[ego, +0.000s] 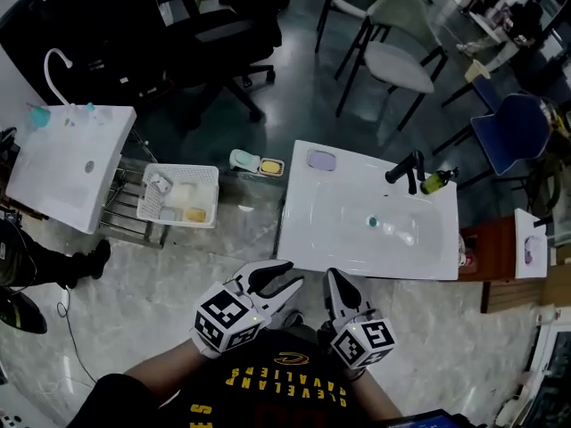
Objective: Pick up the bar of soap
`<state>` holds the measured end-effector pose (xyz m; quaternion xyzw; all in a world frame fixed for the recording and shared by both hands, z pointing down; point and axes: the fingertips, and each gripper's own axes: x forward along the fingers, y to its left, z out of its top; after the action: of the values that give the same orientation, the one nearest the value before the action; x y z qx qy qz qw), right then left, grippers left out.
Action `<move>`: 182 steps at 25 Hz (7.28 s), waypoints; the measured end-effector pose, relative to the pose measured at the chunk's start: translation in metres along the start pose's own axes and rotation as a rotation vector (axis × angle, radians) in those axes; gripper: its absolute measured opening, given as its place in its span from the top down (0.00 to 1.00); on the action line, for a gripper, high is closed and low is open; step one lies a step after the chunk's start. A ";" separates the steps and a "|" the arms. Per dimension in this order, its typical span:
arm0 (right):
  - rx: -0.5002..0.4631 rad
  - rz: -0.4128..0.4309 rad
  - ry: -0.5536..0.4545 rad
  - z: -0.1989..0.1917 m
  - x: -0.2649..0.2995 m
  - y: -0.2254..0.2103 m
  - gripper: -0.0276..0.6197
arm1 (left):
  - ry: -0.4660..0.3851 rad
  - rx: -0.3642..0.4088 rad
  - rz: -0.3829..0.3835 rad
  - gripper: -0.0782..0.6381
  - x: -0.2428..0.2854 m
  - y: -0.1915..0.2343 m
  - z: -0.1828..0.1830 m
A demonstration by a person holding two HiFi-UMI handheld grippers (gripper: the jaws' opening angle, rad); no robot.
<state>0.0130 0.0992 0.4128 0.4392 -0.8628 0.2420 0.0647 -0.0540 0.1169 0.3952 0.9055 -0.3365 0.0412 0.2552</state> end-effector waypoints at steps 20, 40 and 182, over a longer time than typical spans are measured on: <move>-0.019 0.027 0.043 0.013 0.047 -0.033 0.94 | -0.060 -0.030 0.100 0.71 0.034 0.059 0.028; 0.094 0.170 0.025 0.065 0.074 -0.149 0.94 | 0.005 0.016 0.216 0.71 0.158 0.044 0.060; 0.416 -0.095 0.020 0.046 0.132 -0.224 0.94 | 1.061 0.913 0.074 0.51 0.319 0.312 -0.038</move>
<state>0.1145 -0.1292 0.4963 0.4808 -0.7718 0.4160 -0.0074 -0.0011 -0.2533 0.6423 0.7678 -0.1461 0.6234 -0.0224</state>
